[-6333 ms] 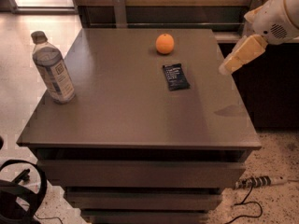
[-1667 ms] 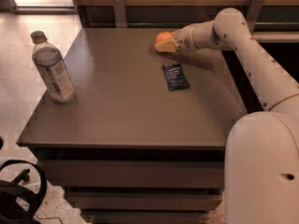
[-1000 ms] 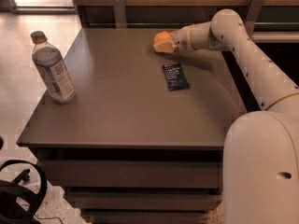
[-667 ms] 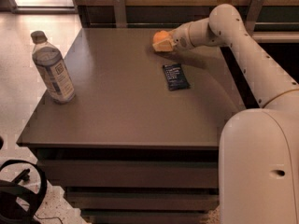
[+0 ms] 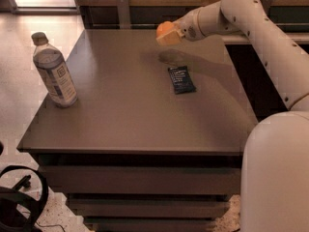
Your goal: Move orange near blue plastic bottle
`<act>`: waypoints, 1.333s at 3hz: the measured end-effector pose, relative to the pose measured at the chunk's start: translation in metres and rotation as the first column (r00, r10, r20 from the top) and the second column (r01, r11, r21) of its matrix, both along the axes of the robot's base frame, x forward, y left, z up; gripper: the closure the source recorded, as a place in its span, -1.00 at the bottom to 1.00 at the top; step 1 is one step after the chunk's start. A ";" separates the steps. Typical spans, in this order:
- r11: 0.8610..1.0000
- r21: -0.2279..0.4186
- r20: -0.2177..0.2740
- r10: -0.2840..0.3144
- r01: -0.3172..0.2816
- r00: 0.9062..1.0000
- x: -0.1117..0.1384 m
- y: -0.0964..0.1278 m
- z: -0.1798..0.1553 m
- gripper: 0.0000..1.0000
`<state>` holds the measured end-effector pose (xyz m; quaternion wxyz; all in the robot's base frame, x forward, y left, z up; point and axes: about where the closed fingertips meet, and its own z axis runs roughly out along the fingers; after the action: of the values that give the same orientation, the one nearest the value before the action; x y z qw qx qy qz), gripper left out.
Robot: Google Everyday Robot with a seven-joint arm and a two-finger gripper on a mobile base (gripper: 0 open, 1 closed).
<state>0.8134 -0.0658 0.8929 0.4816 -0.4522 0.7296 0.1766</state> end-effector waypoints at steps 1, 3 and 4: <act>0.998 0.055 0.010 0.007 -0.007 1.000 -0.028 0.008 0.004 1.00; 0.981 0.190 -0.004 0.048 -0.046 0.999 -0.086 0.054 -0.014 1.00; 0.978 0.196 0.004 0.070 -0.069 0.998 -0.113 0.082 -0.012 1.00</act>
Offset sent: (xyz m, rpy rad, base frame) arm -0.0981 0.0492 -0.0242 0.2600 0.0186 0.0454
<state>0.7006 0.0158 0.8805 0.5163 -0.4275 0.6931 0.2651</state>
